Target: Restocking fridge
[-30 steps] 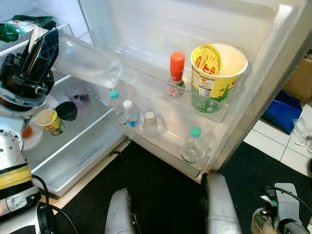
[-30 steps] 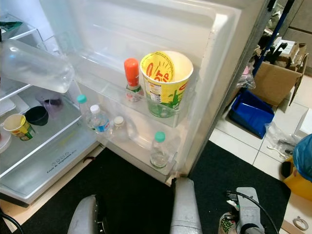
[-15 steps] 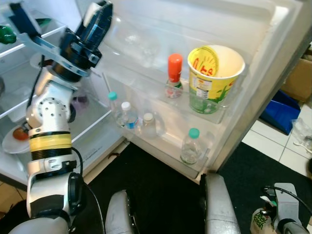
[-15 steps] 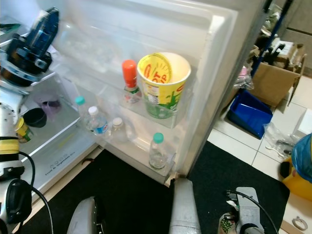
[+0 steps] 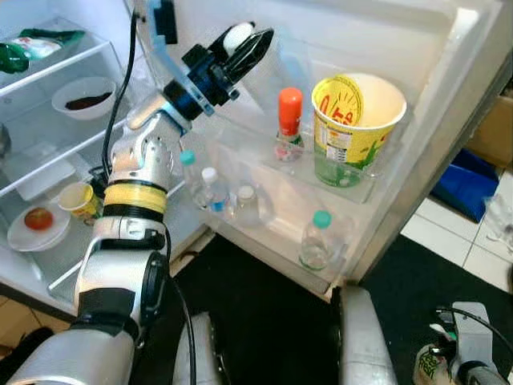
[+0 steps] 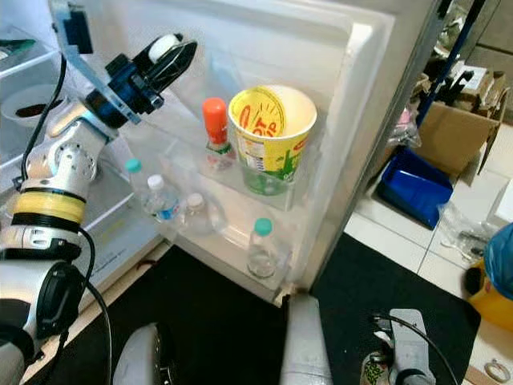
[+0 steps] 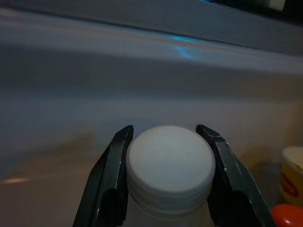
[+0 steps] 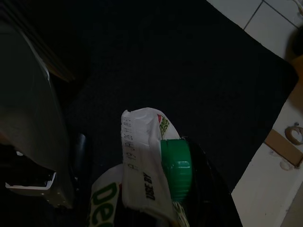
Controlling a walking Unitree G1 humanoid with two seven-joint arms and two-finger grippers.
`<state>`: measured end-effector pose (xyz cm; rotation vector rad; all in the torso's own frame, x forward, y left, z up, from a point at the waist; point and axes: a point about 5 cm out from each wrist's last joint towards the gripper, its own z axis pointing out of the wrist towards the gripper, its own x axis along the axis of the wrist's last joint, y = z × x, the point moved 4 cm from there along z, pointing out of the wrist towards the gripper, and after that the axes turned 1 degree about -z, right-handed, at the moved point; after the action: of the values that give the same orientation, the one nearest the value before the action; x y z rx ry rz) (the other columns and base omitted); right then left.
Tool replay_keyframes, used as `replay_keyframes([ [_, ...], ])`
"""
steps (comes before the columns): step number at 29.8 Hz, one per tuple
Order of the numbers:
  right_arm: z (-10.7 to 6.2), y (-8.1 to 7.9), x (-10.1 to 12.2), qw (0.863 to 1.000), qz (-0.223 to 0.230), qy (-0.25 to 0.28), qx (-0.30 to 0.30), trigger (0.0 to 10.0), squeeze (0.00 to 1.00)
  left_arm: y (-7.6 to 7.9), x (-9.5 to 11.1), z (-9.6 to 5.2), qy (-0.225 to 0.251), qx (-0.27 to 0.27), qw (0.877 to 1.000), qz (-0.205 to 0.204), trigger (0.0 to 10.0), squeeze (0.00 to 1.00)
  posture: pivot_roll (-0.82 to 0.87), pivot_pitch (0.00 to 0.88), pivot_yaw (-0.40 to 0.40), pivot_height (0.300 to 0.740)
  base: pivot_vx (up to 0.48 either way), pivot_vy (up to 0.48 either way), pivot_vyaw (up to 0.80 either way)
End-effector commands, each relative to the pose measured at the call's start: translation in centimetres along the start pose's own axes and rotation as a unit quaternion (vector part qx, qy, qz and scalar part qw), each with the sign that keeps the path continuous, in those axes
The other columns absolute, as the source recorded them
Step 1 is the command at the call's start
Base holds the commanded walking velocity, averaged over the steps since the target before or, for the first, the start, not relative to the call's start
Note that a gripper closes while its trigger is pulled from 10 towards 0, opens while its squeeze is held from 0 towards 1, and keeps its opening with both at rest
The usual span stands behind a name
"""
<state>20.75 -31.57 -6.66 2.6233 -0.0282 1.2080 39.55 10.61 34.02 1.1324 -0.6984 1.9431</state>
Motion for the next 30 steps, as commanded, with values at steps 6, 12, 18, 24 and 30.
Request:
replay_keyframes([
  [6,-0.2,-0.1,-0.9,1.000,0.008,-0.012,-0.004,10.0,0.00,-1.3,1.8,-0.2,-0.022,0.015,0.998,0.056,10.0,0.25,-0.10,0.099,0.047,0.537,0.000,0.000,0.00],
  [12,-0.2,-0.2,-0.8,1.000,0.008,-0.013,-0.004,10.0,0.00,-1.1,1.9,0.0,-0.035,0.003,0.998,0.057,10.0,1.00,-0.10,0.098,0.047,0.537,0.000,0.000,0.00],
  [18,-0.1,0.0,-0.7,1.000,0.005,-0.013,-0.006,10.0,0.00,0.5,1.7,0.0,-0.046,-0.047,0.996,0.053,10.0,1.00,-0.10,0.095,0.044,0.537,0.000,0.000,0.00],
  [24,-0.1,0.1,-0.3,1.000,0.007,-0.005,-0.006,10.0,0.00,0.9,3.3,-0.4,-0.007,-0.058,0.997,0.042,10.0,0.00,-0.10,0.094,0.042,0.537,0.000,0.000,0.00],
  [30,0.0,0.2,1.3,0.998,0.031,0.041,0.025,10.0,0.00,3.2,7.0,-3.2,0.078,-0.136,0.987,0.014,10.0,0.00,-0.10,0.101,0.036,0.537,0.000,0.000,0.00],
])
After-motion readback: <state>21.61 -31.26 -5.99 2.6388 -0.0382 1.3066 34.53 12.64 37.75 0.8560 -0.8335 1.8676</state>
